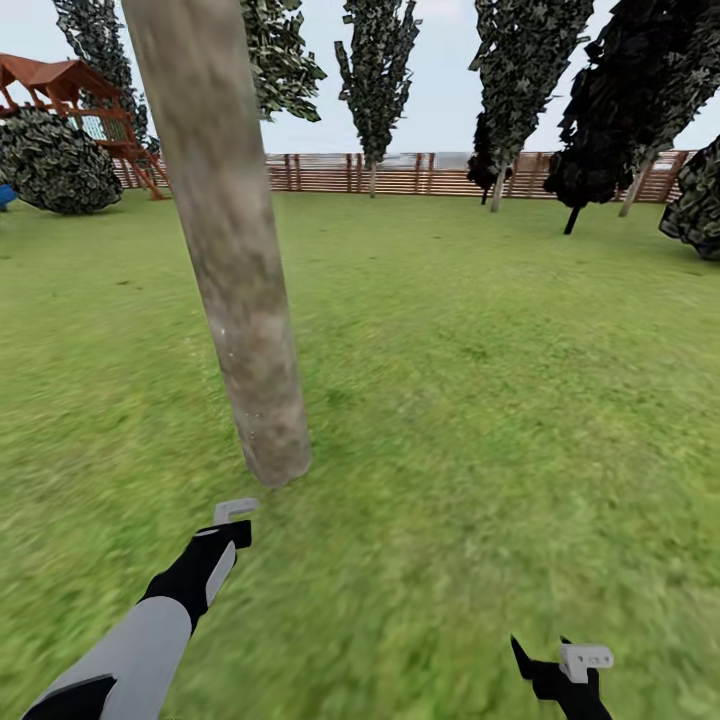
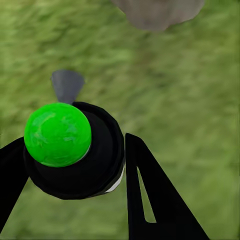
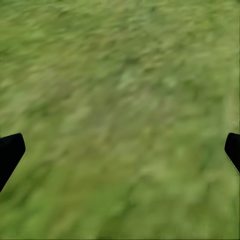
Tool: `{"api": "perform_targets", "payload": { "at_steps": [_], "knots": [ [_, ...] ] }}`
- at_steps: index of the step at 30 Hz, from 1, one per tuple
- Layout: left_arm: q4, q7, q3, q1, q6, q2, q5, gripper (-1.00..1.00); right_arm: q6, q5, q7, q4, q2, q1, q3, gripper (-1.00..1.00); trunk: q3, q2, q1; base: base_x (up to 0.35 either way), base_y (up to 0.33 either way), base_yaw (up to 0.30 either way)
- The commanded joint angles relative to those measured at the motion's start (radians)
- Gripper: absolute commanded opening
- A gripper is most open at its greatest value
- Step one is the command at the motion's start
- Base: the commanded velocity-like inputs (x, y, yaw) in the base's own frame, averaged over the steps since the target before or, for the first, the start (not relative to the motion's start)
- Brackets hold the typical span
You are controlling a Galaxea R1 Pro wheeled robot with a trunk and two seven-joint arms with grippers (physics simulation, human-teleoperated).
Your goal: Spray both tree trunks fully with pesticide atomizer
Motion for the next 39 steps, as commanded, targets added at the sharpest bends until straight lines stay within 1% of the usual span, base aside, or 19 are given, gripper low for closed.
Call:
{"api": "perform_targets", "payload": {
  "at_steps": [1,6,11,18,22,25,26,27,28,29,31,32,34,35,36,37,38,39],
  "knots": [
    [0.000,0.000,0.000,0.000,0.000,0.000,0.000,-1.00,0.000,0.000,0.000,0.000,0.000,0.000,-0.001,1.00,0.000,0.000,0.000,0.130,-0.274,0.276],
    [0.000,0.000,0.000,0.000,0.000,0.000,0.000,-1.00,0.000,0.000,0.000,0.000,0.000,0.000,-0.001,1.00,0.000,0.000,0.000,0.130,-0.274,0.203],
    [0.001,0.000,0.000,0.000,0.000,0.001,0.001,-1.00,0.000,0.000,0.000,0.000,0.000,0.000,-0.001,1.00,0.000,0.000,0.000,0.130,-0.271,0.078],
    [-0.009,-0.001,-0.004,0.000,0.002,0.000,0.000,-1.00,0.000,0.000,0.000,0.000,0.000,0.000,-0.001,1.00,0.000,0.000,0.000,0.021,-0.041,0.003],
    [-0.016,-0.002,-0.010,-0.019,0.020,-0.003,-0.005,-1.00,0.000,0.000,0.000,0.000,0.000,0.000,-0.001,1.00,0.000,0.000,0.000,0.000,0.000,0.000],
    [-0.018,-0.002,-0.011,-0.047,0.030,-0.018,-0.007,-1.00,0.000,0.000,0.000,0.000,0.000,0.000,-0.001,1.00,0.000,0.000,0.000,0.000,0.000,0.000],
    [-0.019,-0.002,-0.013,-0.060,0.059,-0.038,-0.008,-1.00,0.000,0.000,0.000,0.000,0.000,0.000,0.000,1.00,0.000,0.000,0.000,0.000,0.000,0.000],
    [-0.022,-0.003,-0.024,-0.065,0.073,-0.053,-0.009,-1.00,0.000,0.000,0.000,0.000,0.000,0.000,0.000,1.00,0.000,0.000,0.000,0.000,0.000,0.000],
    [-0.029,-0.003,-0.058,-0.071,0.083,-0.065,-0.008,-1.00,0.000,0.000,0.000,0.000,0.000,0.000,0.000,1.00,0.000,0.000,0.000,0.000,0.000,0.000],
    [-0.032,-0.002,-0.083,-0.074,0.088,-0.068,-0.007,-1.00,0.000,0.000,0.000,0.000,0.000,0.000,0.000,1.00,0.000,0.000,0.000,0.000,0.000,0.000],
    [-0.035,-0.002,-0.106,-0.084,0.091,-0.057,-0.003,-1.00,0.000,0.000,0.000,0.000,0.000,0.000,0.000,1.00,0.000,0.000,0.000,0.000,0.000,0.000],
    [-0.035,-0.002,-0.108,-0.086,0.092,-0.045,-0.002,-1.00,0.000,0.000,0.000,0.000,0.000,0.000,0.000,1.00,0.000,0.000,0.000,0.000,0.000,0.000],
    [-0.035,-0.004,-0.108,-0.087,0.098,-0.009,0.000,-1.00,0.000,0.000,0.000,0.000,0.000,0.000,0.000,1.00,0.000,0.000,0.000,0.000,0.000,0.000],
    [-0.034,-0.017,-0.108,-0.087,0.104,0.013,0.000,-1.00,0.000,0.000,0.000,0.000,0.000,0.000,0.000,1.00,0.000,0.000,0.000,0.000,0.000,0.000],
    [-0.035,-0.077,-0.108,-0.088,0.111,0.035,0.000,-1.00,0.000,0.000,0.000,0.000,0.000,0.000,0.000,1.00,0.000,0.000,0.000,0.000,0.000,0.000],
    [-0.035,-0.129,-0.108,-0.088,0.116,0.046,-0.001,-1.00,0.000,0.000,0.000,0.000,0.000,0.000,0.000,1.00,0.000,0.000,0.000,0.000,0.000,0.000],
    [-0.036,-0.150,-0.108,-0.088,0.133,0.048,-0.001,-1.00,0.000,0.000,0.000,0.000,0.000,0.000,0.000,1.00,0.000,0.000,0.000,0.000,0.000,0.000],
    [-0.036,-0.162,-0.109,-0.094,0.156,0.044,-0.002,-1.00,0.000,0.000,0.000,0.000,0.000,0.000,0.000,1.00,0.000,0.000,0.000,0.000,0.000,0.000]
  ]
}}
